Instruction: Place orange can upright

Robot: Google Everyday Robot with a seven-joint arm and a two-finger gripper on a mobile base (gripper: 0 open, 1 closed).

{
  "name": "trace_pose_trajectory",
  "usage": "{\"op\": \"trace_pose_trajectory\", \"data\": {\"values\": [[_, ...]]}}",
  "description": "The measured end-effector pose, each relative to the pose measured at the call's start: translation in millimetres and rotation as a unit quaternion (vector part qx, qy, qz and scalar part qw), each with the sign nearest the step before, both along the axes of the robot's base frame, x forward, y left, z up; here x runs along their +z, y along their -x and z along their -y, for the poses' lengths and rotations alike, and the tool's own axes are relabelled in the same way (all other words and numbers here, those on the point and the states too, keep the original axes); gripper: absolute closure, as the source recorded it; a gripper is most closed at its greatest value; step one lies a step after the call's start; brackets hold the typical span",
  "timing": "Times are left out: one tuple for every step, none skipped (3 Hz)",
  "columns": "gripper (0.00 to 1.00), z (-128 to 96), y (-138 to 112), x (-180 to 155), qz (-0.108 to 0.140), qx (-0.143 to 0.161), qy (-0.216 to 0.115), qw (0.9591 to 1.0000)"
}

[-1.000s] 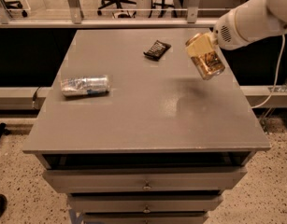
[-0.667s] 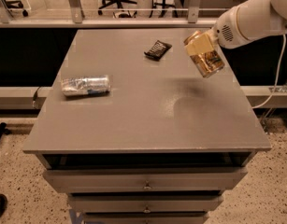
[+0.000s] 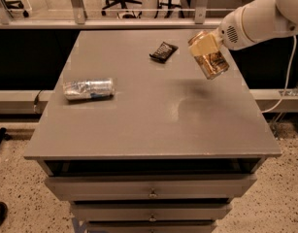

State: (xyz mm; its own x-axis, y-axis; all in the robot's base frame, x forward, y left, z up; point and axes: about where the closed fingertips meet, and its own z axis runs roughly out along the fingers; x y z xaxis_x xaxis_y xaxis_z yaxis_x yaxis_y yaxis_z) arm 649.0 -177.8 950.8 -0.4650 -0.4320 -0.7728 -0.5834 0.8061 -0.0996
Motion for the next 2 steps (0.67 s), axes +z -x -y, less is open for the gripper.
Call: {"op": "trace_pose_trajectory", "data": {"values": [[1.00,-6,-32,-6,0.021,-0.007,-0.032,0.9992],[1.00,-6,-61,-11,0.057,-0.004,-0.089,0.9944]]}}
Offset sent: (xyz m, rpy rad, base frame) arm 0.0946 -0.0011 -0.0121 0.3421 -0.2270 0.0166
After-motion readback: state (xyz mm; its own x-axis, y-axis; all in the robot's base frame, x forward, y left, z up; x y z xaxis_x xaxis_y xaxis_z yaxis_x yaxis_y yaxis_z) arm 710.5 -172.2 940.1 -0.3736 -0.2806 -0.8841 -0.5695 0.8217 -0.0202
